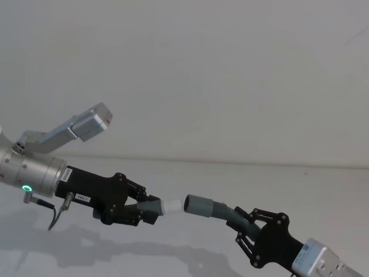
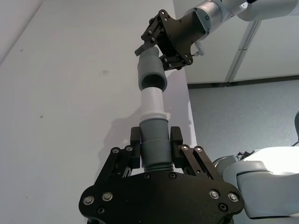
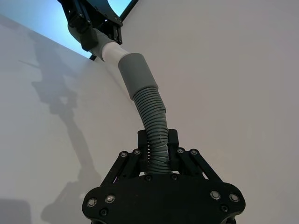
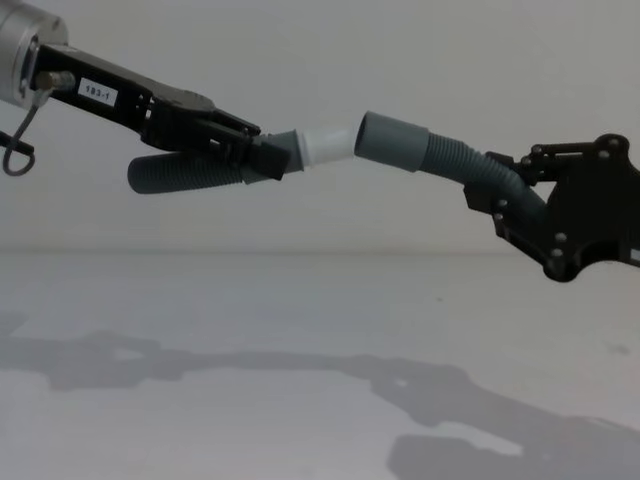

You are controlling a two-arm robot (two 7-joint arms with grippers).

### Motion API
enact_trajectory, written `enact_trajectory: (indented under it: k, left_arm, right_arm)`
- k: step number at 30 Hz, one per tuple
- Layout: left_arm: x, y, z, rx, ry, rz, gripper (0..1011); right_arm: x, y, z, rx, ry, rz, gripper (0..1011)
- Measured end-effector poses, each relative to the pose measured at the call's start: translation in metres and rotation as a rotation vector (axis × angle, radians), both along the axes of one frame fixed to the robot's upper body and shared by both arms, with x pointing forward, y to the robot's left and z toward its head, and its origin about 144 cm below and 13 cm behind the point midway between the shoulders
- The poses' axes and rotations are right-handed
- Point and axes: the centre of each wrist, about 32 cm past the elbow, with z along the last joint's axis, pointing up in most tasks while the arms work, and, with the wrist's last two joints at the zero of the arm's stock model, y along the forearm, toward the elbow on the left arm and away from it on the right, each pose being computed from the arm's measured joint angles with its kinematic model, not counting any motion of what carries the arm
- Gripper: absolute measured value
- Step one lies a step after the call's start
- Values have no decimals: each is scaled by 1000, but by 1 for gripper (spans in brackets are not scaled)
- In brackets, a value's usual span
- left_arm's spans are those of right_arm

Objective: Use both hands to pick up one end of the pipe from the table, align the ends, and insert them.

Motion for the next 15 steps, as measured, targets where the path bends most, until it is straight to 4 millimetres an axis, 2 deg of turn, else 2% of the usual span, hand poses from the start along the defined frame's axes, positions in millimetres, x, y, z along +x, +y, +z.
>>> enact_trajectory:
  k: [15]
  left_arm:
    - [4, 0, 1, 10, 3, -7, 340]
  right_arm:
    - [3, 0, -1, -15, -18, 9, 216]
